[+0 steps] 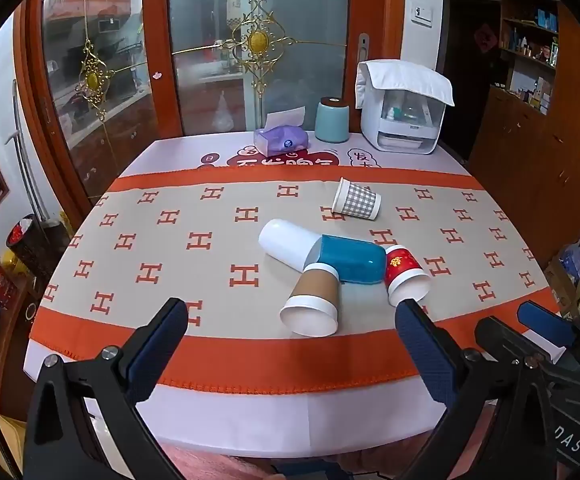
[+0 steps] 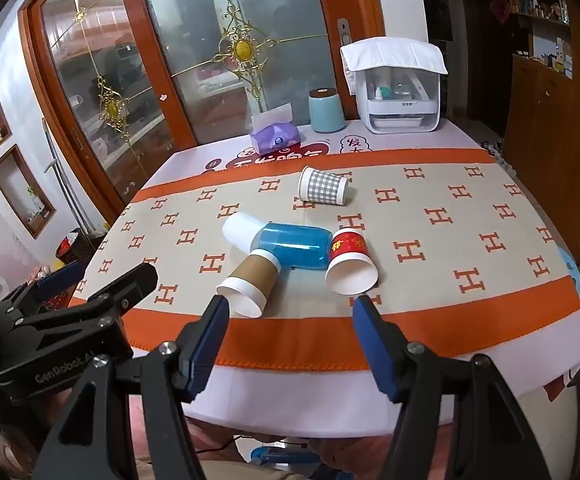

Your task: Flip cup upside down

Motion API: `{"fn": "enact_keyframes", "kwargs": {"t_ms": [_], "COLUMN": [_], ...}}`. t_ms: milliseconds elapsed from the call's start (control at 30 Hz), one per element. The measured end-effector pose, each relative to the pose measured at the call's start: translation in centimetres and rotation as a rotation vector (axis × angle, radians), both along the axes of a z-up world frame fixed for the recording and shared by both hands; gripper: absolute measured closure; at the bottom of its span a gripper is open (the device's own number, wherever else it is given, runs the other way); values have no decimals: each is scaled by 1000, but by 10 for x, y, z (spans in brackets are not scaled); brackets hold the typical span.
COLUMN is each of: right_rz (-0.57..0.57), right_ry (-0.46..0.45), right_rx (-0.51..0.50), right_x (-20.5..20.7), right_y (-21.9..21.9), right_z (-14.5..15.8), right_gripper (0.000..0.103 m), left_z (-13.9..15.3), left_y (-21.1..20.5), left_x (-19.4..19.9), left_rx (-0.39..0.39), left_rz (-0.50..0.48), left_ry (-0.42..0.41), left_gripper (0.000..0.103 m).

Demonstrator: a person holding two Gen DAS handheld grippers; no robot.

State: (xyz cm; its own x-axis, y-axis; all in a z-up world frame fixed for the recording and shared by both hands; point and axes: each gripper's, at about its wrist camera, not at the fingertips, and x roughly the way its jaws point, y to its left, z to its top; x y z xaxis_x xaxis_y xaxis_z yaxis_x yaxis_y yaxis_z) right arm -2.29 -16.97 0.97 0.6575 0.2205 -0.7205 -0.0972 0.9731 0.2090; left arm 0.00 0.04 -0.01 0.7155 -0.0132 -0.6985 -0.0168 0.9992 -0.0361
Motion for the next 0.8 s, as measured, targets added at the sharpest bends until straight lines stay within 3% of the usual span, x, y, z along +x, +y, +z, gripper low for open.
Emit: {"fn": "enact_keyframes", "kwargs": {"t_ms": [800], "right_rz": [-4], "right_ry": [8], "right_rx": [-1], "right_x": [9], "right_y": [2], "right_z": [-4], "right_gripper": [38], "left_z": [-8], "left_y": [0], "left_x": [13], "left_rx": [-9], "left_rz": [-15], "left_ry": [31], "left_gripper": [4]}}
